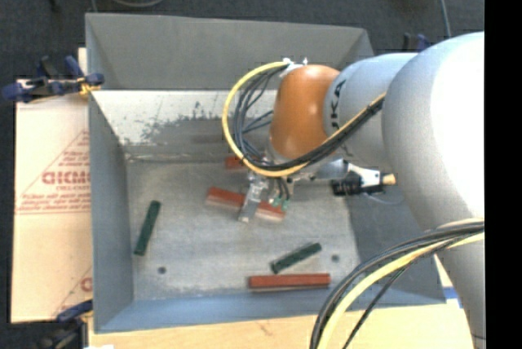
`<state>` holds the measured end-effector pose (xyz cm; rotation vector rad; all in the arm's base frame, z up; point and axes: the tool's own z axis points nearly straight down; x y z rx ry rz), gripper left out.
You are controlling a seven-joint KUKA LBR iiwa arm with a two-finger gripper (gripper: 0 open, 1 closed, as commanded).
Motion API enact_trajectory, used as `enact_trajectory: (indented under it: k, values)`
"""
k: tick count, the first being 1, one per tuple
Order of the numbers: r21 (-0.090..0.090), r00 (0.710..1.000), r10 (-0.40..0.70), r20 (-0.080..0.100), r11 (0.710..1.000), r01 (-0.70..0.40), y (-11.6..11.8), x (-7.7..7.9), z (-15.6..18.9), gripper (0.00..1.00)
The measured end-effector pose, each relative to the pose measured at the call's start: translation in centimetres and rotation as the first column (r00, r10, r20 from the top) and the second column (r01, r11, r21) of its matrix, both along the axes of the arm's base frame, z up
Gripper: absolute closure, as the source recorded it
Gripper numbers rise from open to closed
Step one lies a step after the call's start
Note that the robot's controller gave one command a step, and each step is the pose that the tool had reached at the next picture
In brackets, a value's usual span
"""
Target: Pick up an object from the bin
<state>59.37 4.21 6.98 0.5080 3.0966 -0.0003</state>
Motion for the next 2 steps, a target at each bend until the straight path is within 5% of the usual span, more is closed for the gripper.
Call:
enact_trajectory:
  k: [1,2]
  values:
    - [0.0,1.0,0.0,0.001,1.0,0.0,-0.1,0.1,0.8,1.0]
    - [0.002,1.0,0.002,0.005,1.0,-0.002,-0.2,0.4,6.2,1.0]
